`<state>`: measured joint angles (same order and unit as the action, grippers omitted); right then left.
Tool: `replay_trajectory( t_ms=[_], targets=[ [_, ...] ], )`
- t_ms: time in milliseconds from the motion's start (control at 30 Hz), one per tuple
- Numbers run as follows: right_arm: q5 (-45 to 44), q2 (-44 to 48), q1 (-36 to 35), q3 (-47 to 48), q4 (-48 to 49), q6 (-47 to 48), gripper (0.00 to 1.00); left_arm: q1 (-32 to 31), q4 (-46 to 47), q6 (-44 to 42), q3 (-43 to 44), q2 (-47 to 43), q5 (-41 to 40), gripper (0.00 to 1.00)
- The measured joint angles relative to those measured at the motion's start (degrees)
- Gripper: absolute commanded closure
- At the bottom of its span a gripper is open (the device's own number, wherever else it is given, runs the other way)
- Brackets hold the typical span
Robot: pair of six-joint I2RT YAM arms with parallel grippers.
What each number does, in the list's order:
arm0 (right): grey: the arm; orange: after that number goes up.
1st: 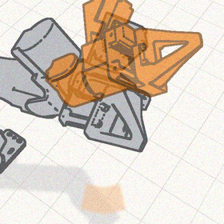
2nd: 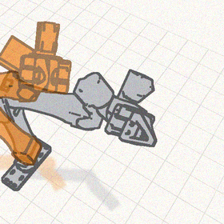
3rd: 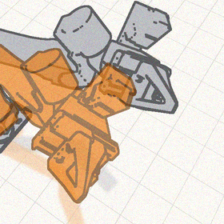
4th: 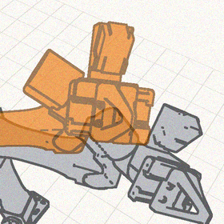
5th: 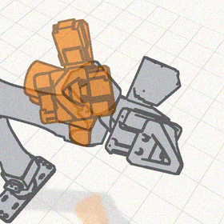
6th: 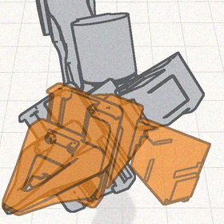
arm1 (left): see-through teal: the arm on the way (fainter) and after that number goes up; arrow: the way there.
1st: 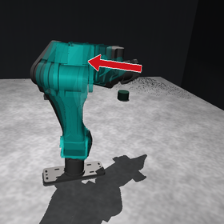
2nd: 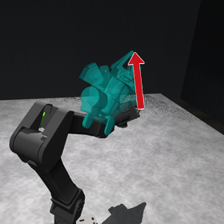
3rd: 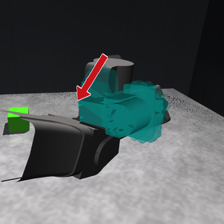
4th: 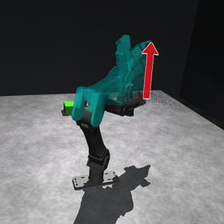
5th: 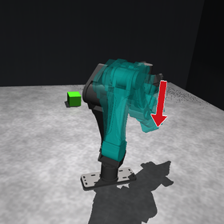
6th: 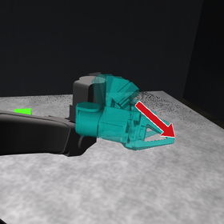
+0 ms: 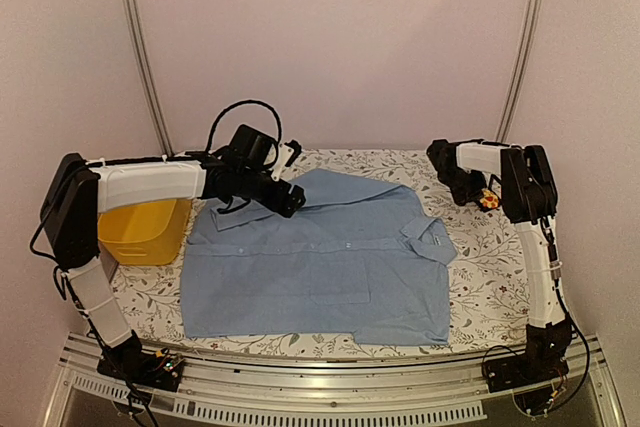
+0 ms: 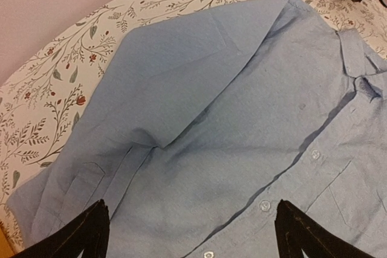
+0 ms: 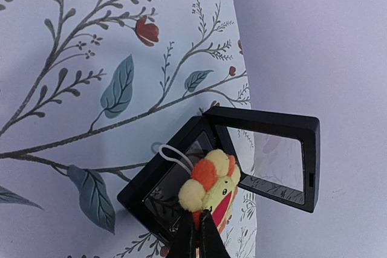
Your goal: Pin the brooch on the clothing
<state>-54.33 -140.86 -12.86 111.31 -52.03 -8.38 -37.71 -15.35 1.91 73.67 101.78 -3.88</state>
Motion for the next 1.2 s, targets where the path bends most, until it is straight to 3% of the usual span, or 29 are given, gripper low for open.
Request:
replay_trajectory(
  t_ms=[267,500,633,867,1033,1200],
  targets=[
    [4.22,5.11,-0.17,-0.81,-0.96,-0.22,1.00,0.15,1.44,-0.22,-1.27,-0.28,1.42,0.05],
    [13.60,20.15,-3.34,-1.25,-0.90,2.03,1.00,0.28,3.28,-1.57,-1.49,-2.84,4.02,0.08],
    [28.65,29.99,-6.60,-2.60,1.25,5.70,1.00,0.31,4.35,-3.78,-1.46,-5.35,8.57,0.09],
    [61.83,43.39,-13.90,-9.03,6.67,13.55,1.00,0.35,2.60,-10.95,-0.07,-11.93,23.37,0.10],
    [80.06,44.46,-21.46,-8.66,7.50,17.68,1.00,-0.07,-0.61,-15.28,3.80,-16.50,33.48,0.12],
    [92.11,44.41,-26.47,-8.66,7.61,21.79,1.00,-1.03,-5.31,-18.45,7.98,-18.36,38.91,0.13]
  ],
)
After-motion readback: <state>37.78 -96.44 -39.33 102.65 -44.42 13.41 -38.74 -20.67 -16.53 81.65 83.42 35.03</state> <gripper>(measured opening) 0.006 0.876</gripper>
